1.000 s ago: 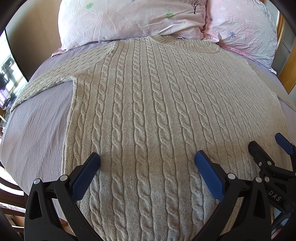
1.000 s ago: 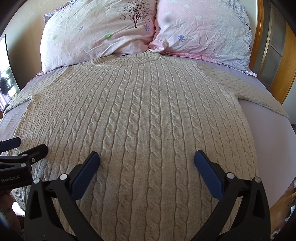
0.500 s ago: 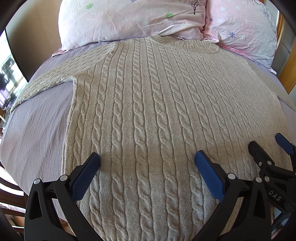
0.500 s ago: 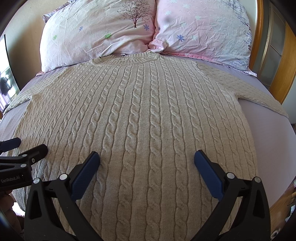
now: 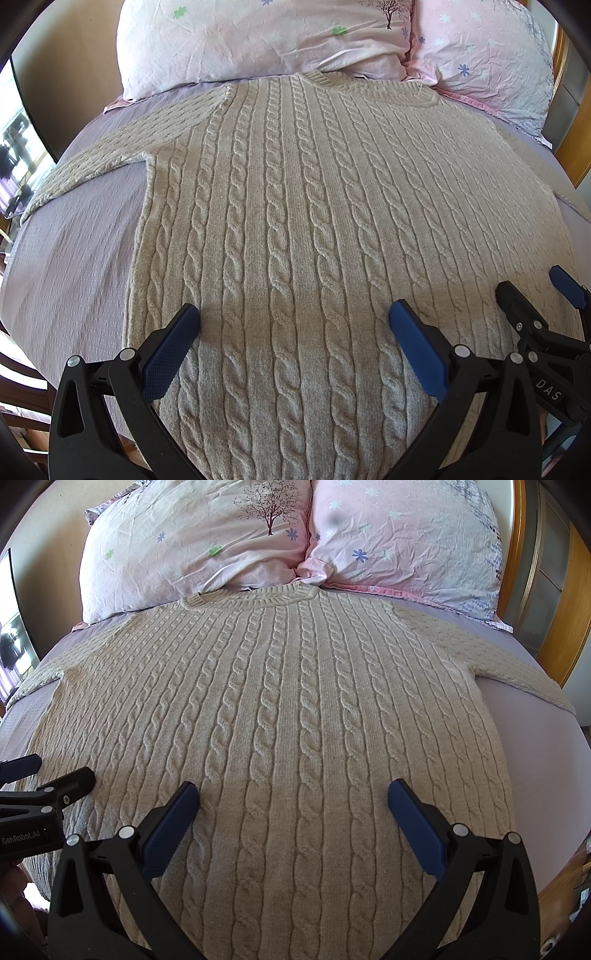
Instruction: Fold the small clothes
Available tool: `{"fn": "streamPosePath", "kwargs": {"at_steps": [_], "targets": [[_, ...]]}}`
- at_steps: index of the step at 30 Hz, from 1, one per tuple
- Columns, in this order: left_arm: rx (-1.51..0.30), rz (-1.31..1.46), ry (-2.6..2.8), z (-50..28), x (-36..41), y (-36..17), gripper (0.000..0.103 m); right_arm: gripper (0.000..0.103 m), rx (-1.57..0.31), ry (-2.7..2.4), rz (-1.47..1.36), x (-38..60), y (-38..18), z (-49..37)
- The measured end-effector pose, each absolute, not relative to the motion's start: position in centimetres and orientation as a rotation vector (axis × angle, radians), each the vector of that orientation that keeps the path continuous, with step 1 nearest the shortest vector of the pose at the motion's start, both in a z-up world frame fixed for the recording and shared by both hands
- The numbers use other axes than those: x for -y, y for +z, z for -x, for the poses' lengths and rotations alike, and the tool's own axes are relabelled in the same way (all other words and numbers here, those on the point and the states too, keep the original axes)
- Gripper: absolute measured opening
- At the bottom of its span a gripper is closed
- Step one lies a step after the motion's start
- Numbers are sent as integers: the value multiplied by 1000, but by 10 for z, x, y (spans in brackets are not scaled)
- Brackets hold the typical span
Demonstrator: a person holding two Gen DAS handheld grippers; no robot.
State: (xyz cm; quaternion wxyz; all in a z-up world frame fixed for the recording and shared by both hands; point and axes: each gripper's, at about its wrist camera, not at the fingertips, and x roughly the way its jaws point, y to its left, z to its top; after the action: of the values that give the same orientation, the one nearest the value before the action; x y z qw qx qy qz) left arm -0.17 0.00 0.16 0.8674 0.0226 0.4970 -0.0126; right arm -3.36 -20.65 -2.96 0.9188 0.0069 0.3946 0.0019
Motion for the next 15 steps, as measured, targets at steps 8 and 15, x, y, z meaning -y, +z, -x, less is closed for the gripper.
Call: {"fn": "streamPosePath", "kwargs": {"at_steps": [8, 15], "targets": [[-1037, -48, -27, 2, 0, 2, 102, 101, -810, 11, -7, 206, -25, 35], [-1025, -57, -37, 2, -1, 1, 102, 101, -774, 161, 9, 219, -22, 37]]}}
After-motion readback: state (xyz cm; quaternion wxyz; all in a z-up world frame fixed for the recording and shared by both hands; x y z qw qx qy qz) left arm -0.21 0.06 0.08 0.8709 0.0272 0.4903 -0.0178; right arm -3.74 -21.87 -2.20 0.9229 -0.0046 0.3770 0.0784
